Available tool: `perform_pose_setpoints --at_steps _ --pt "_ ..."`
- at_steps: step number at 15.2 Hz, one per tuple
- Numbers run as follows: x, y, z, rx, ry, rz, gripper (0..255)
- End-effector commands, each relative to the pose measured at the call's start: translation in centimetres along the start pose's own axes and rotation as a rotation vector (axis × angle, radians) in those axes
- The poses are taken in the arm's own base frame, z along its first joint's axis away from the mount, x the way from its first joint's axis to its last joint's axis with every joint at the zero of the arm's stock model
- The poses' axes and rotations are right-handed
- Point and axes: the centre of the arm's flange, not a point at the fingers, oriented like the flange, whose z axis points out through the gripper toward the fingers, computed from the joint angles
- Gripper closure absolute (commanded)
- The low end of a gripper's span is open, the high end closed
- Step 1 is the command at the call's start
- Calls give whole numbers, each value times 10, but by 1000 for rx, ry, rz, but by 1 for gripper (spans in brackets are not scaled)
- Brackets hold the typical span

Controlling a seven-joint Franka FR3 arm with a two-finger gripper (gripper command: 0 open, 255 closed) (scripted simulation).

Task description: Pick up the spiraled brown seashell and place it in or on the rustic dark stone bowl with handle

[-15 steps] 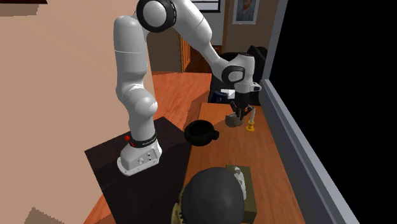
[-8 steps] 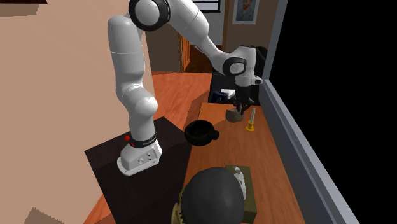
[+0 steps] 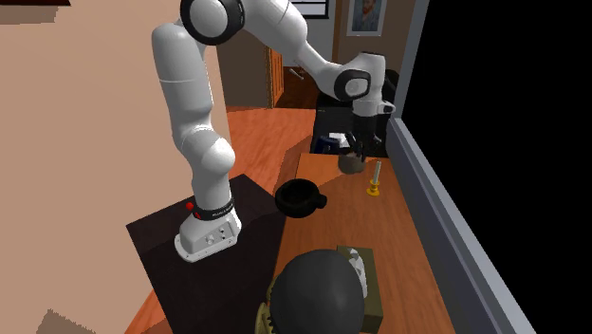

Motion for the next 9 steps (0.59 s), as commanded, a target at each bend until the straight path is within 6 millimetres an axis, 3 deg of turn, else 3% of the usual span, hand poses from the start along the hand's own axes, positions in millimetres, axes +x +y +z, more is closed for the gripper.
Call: perform_pose_setpoints --at_steps 1,9 --pt "0 0 -11 0 0 0 255" --pt "0 2 -53 0 0 0 255"
